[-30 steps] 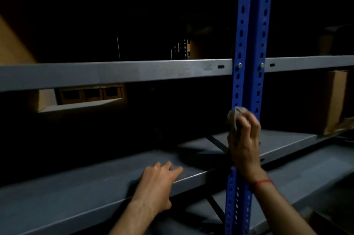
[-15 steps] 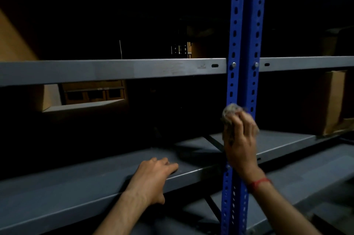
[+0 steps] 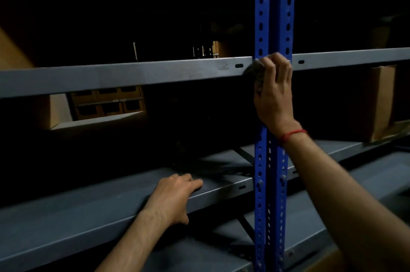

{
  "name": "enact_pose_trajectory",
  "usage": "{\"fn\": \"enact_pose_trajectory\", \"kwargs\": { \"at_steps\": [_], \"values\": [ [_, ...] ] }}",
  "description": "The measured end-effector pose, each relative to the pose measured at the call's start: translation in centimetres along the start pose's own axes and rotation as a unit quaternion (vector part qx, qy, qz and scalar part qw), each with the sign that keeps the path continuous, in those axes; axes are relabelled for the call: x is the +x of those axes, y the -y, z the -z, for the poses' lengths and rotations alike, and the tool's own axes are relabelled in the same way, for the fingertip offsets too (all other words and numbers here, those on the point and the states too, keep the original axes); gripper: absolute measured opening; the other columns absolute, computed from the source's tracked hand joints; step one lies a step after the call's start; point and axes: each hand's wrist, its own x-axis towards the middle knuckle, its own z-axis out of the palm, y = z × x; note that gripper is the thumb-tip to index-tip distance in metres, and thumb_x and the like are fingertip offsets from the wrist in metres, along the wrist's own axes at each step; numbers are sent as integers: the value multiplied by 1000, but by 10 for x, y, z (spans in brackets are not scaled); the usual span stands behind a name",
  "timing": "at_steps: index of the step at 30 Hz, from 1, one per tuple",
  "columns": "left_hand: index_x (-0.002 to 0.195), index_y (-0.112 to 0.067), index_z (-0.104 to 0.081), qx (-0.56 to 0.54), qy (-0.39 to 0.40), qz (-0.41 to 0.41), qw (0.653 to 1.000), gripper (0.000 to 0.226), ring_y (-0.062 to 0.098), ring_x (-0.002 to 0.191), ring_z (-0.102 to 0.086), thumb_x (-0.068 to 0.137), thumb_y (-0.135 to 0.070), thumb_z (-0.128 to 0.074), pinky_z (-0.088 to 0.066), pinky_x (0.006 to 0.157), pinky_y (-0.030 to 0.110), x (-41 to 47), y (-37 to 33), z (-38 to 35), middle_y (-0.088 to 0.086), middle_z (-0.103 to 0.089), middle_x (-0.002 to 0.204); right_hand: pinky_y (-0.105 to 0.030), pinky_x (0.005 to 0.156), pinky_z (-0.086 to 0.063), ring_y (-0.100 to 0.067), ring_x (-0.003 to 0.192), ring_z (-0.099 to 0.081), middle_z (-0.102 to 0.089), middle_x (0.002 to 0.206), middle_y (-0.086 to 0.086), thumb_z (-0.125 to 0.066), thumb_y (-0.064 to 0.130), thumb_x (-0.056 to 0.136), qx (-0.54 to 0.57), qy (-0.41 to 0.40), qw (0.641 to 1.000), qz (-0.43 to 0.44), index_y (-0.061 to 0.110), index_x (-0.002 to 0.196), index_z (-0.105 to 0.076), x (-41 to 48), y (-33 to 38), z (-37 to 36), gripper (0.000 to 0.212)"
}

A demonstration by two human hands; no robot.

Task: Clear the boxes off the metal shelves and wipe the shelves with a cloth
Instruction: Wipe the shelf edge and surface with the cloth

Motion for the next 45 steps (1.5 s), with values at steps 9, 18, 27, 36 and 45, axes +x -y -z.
{"fn": "enact_pose_trajectory", "kwargs": {
  "at_steps": [9,18,27,36,45],
  "values": [
    [134,-36,-44,0,-5,0,1000,74,21,114,-54,69,-41,-79,-46,94,35,0,0,1,-9,-53,127,-48,113,-35,-37,130,-35,-31,137,-11,-51,12,92,-8,27,999,-45,18,132,-42,-136,18,-2,42],
    [135,-36,-45,-12,-8,6,1000,76,22,116,-54,68,-39,-81,-46,97,36,0,0,-1,-8,-54,130,-48,108,-41,-38,125,-39,-33,133,-13,-69,1,85,-7,76,997,0,17,131,-42,-145,4,9,56],
    [141,-36,-44,-26,-25,0,999,78,21,117,-54,72,-38,-79,-45,96,32,-2,2,-3,-8,-53,134,-45,115,-35,-30,131,-30,-26,137,-4,-48,19,92,8,-14,1000,-20,20,134,-38,-23,15,-3,43],
    [140,-34,-43,-22,-12,7,1000,78,24,120,-53,71,-37,-79,-46,100,39,-5,-2,-3,-5,-52,137,-55,108,-36,-43,130,-38,-39,138,-15,-81,-8,68,-20,158,984,-77,18,133,-45,-229,30,24,78],
    [136,-32,-46,-38,-11,18,999,73,26,118,-53,73,-31,-81,-47,98,40,-3,-4,-2,-2,-54,133,-50,105,-42,-38,122,-37,-33,131,-13,-56,2,88,28,26,998,-53,11,129,-45,-75,23,10,43]
  ]
}}
